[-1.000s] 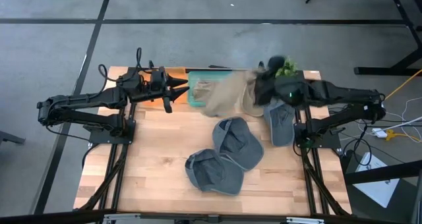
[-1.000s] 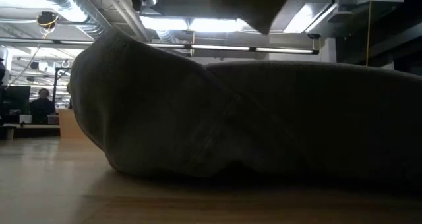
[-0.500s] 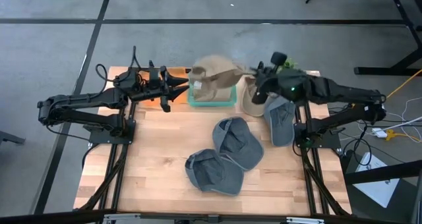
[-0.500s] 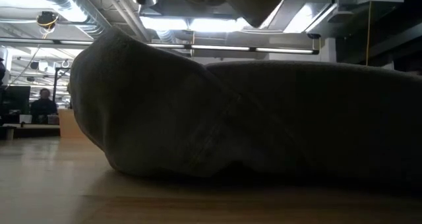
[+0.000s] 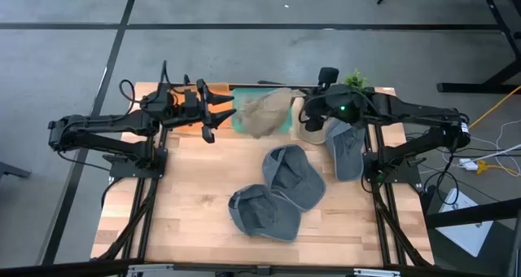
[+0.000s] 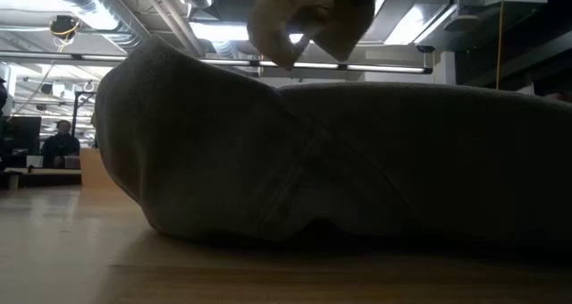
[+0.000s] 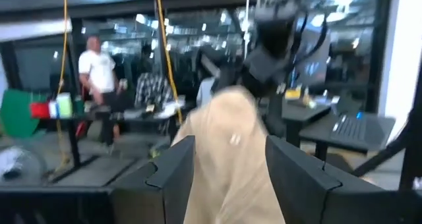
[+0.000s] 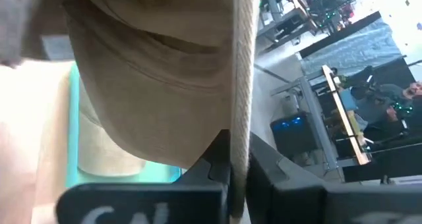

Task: Pick & Place hat
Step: Put the bottom brown cap into the green bin

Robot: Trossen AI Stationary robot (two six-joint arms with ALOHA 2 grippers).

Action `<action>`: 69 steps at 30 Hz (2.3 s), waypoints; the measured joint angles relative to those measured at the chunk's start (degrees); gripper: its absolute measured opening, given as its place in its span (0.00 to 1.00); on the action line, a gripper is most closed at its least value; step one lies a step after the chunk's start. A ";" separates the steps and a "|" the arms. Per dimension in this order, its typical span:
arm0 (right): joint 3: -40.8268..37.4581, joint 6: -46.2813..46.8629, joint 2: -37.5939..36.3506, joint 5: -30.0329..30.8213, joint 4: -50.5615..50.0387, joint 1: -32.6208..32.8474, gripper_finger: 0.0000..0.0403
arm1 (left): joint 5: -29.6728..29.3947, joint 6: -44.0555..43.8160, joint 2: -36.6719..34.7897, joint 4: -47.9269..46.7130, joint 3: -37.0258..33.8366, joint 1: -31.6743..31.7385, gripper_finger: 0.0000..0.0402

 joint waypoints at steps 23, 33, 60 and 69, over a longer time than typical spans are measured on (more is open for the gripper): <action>0.00 0.73 6.64 -4.68 7.72 0.11 0.05 | 1.25 0.31 0.84 -13.52 0.00 -1.55 0.63; 0.00 0.57 6.41 -6.77 11.80 0.20 0.05 | 2.70 1.07 0.82 -20.62 0.00 -2.29 0.65; 0.00 16.42 6.54 -10.21 8.38 0.17 0.05 | -22.00 6.54 2.70 -9.61 0.00 -2.40 0.04; 0.00 31.13 6.56 -20.96 7.82 0.20 0.13 | -32.40 14.43 2.70 -2.69 -0.04 -2.29 0.04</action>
